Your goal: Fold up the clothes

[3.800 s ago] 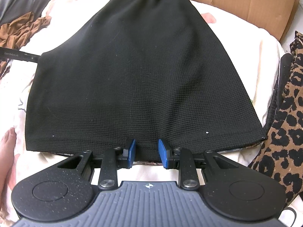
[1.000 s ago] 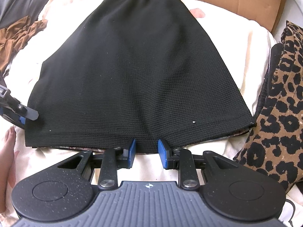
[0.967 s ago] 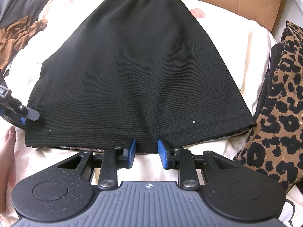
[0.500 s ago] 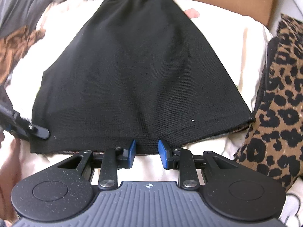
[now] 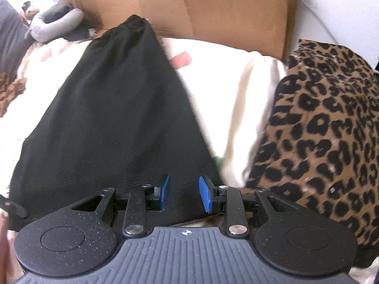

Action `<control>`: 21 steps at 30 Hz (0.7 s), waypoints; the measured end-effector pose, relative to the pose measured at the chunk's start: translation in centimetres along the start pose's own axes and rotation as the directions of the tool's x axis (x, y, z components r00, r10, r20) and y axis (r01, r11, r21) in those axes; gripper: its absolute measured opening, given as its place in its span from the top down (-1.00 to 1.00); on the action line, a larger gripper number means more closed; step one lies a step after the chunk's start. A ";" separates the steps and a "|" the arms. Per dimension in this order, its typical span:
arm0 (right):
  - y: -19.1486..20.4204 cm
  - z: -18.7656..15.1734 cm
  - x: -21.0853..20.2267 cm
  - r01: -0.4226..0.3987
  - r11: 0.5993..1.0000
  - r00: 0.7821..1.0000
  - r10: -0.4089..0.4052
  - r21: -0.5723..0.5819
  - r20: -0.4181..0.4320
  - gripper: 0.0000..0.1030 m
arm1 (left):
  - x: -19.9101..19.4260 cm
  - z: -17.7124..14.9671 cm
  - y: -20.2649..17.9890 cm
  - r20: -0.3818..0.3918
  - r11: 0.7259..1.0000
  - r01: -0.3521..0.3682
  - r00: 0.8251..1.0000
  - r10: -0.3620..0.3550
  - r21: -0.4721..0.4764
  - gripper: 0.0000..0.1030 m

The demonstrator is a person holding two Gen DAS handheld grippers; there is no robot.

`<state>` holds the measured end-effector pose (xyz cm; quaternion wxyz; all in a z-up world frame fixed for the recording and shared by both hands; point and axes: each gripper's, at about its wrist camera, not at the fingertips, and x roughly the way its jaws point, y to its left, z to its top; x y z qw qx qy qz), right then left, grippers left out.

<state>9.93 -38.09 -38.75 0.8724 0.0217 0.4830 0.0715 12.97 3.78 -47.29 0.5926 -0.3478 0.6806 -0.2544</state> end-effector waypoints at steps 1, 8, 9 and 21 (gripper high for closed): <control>-0.3 0.1 0.2 0.005 1.000 1.000 -0.005 0.004 -0.001 0.33 | -0.2 0.0 -0.2 -0.005 1.000 -0.009 1.000 0.009 0.008 0.92; -1.3 1.0 2.2 0.018 1.000 1.000 -0.019 -0.020 -0.021 0.34 | -1.2 0.3 -1.0 -0.018 0.997 -0.058 0.998 0.059 0.051 0.92; -1.4 1.2 2.4 0.014 1.000 1.000 -0.014 -0.021 -0.019 0.34 | -1.3 0.4 -1.0 -0.016 0.997 -0.064 0.998 0.065 0.050 0.92; -0.4 2.1 4.2 -0.042 0.996 0.999 0.040 -0.076 -0.035 0.34 | -0.7 1.1 -0.8 -0.001 0.994 -0.102 0.995 0.102 0.046 0.92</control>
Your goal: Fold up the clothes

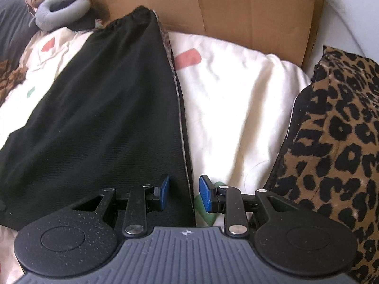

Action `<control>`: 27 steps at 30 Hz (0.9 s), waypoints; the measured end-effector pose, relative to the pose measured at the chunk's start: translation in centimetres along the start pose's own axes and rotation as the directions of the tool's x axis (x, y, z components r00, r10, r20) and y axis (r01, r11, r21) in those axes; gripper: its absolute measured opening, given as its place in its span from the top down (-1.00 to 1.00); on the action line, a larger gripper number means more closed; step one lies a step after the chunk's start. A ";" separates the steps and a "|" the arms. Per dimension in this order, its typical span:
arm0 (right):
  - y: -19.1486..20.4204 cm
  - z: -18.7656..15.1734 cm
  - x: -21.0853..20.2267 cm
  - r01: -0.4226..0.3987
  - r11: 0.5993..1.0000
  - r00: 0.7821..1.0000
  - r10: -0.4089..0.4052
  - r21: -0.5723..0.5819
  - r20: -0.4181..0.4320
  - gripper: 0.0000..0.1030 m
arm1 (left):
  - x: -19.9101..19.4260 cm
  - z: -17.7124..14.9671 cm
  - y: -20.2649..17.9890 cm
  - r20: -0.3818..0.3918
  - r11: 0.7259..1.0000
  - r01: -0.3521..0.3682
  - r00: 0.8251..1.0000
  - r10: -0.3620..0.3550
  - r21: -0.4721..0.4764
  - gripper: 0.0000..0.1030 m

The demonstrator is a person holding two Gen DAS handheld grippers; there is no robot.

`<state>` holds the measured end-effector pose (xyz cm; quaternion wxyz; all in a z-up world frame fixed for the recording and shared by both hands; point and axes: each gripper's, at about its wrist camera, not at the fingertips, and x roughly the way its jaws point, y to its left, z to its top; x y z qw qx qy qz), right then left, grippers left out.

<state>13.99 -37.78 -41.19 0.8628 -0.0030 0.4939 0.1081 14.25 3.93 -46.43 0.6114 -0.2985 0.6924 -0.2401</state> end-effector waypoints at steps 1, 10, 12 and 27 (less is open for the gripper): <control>-0.1 -0.1 0.1 -0.002 1.000 1.000 0.002 0.011 -0.007 0.34 | 0.0 0.0 0.0 0.000 1.000 0.000 1.000 0.000 0.001 0.92; -1.0 -1.5 0.3 -0.049 0.989 0.995 0.061 0.138 -0.079 0.39 | -0.8 -0.2 0.6 0.002 1.000 0.016 1.000 -0.016 -0.006 0.92; -1.6 -1.8 0.4 -0.069 0.980 0.994 0.084 0.187 -0.076 0.57 | -1.0 -0.2 0.6 0.000 1.000 0.018 1.000 -0.018 -0.005 0.92; -0.4 -1.8 -3.5 -0.149 0.932 0.986 0.166 0.330 -0.024 0.95 | -7.7 0.6 -1.5 0.064 0.999 0.026 0.998 -0.029 0.047 0.92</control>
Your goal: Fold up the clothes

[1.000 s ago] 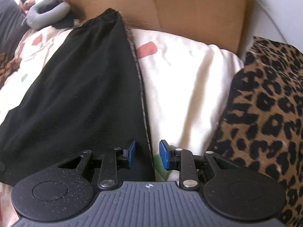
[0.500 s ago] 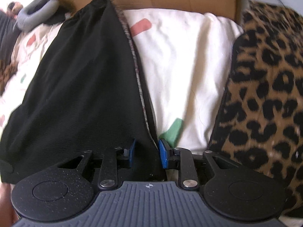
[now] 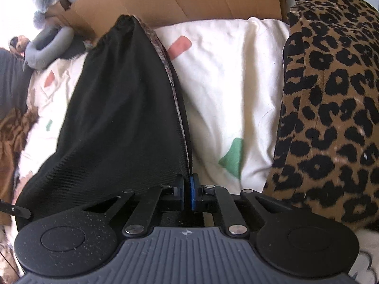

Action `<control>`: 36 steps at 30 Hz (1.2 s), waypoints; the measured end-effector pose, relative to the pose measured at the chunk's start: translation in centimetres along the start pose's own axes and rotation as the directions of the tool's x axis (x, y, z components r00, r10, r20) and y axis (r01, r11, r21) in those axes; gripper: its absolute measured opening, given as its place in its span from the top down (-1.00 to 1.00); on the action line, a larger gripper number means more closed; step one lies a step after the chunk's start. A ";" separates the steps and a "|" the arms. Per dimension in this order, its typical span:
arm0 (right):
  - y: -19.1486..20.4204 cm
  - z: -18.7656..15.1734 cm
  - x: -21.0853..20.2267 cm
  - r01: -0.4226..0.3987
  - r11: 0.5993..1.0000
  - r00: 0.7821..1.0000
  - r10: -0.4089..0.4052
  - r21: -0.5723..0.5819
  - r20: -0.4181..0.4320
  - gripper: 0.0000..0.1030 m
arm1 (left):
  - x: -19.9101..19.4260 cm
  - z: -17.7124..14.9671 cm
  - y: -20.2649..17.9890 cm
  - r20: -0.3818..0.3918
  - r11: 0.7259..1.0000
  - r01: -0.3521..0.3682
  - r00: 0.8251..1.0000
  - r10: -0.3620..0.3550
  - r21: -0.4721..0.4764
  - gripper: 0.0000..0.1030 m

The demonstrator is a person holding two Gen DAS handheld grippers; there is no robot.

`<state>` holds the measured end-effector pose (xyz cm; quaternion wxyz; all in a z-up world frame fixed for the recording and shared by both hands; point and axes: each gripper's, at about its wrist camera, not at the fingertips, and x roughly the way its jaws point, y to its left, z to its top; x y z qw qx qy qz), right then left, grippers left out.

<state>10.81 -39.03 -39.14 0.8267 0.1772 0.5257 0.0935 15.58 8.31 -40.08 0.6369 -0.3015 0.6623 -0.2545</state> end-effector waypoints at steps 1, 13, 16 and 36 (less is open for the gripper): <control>0.1 -0.2 -0.2 -0.013 1.000 1.000 0.013 0.016 -0.001 0.95 | -0.6 0.1 -0.2 0.007 1.000 -0.002 1.000 0.002 0.006 0.92; 2.9 -3.3 -1.6 -0.158 0.981 0.984 0.166 0.111 -0.068 0.96 | -7.8 0.9 -1.1 0.101 0.998 -0.050 0.994 0.046 0.039 0.93; 4.2 -3.9 -1.7 -0.178 0.980 0.979 0.186 0.089 -0.088 0.96 | -8.9 1.1 -0.8 0.123 0.996 -0.073 0.990 0.067 0.045 0.93; 3.7 -5.9 2.4 -0.108 0.994 0.983 0.112 0.036 -0.145 0.65 | -3.9 0.7 6.8 0.036 0.970 -0.245 0.969 0.245 -0.010 0.92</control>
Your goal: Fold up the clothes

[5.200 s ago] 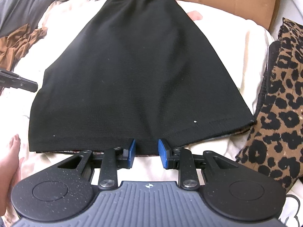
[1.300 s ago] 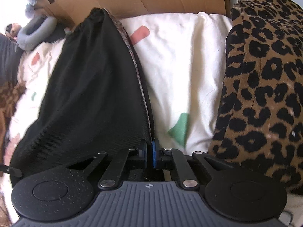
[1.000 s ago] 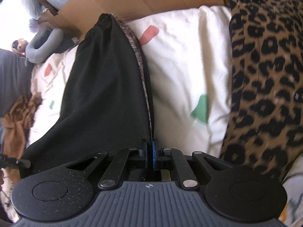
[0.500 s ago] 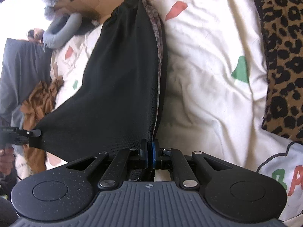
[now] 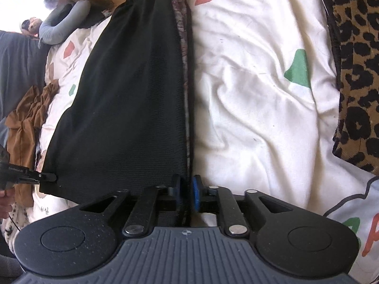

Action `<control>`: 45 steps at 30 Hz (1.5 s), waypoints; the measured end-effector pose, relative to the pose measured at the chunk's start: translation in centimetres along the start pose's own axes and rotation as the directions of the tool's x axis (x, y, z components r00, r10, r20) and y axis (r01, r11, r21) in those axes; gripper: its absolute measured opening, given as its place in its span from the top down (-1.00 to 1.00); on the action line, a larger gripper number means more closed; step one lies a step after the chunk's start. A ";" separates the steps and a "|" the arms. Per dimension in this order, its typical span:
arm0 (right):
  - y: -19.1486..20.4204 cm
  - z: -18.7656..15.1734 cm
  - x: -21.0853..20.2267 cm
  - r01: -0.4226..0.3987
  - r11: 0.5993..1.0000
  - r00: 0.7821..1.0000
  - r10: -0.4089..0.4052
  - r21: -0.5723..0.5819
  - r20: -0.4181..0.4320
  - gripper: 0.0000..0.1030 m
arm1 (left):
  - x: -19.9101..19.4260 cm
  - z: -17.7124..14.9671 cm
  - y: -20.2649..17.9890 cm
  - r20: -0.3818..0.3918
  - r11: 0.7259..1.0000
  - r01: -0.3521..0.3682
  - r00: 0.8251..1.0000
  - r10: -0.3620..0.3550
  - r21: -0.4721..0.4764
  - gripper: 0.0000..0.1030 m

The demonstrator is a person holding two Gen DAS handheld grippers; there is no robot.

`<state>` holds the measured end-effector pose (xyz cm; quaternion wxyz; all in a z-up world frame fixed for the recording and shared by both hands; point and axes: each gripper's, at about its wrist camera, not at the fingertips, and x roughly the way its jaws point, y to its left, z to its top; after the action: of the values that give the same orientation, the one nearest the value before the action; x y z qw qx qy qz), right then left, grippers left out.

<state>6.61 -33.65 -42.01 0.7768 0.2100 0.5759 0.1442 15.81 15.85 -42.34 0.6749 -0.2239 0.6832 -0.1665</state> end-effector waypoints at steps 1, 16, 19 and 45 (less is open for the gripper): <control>-0.2 0.0 0.0 -0.010 1.000 1.000 0.010 0.009 0.001 0.62 | 0.0 0.1 0.1 0.001 1.000 -0.004 1.000 0.004 0.003 0.92; -4.6 1.0 2.9 -0.274 0.944 0.960 0.280 0.181 -0.005 0.39 | 0.9 -0.4 1.4 -0.018 0.999 -0.029 0.999 0.030 0.017 0.92; -5.1 0.6 3.7 -0.334 0.914 0.938 0.345 0.230 -0.012 0.40 | 0.8 -0.7 1.6 -0.018 1.000 -0.026 1.000 0.026 0.011 0.92; -3.3 0.1 -0.8 -0.280 0.948 0.950 0.297 0.154 -0.095 0.97 | -1.0 -6.0 0.8 -0.079 0.999 0.046 0.996 -0.047 -0.019 0.92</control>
<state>6.37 -36.89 -42.93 0.6959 0.3366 0.5919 0.2282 9.74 16.56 -41.70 0.6411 -0.2386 0.7055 -0.1850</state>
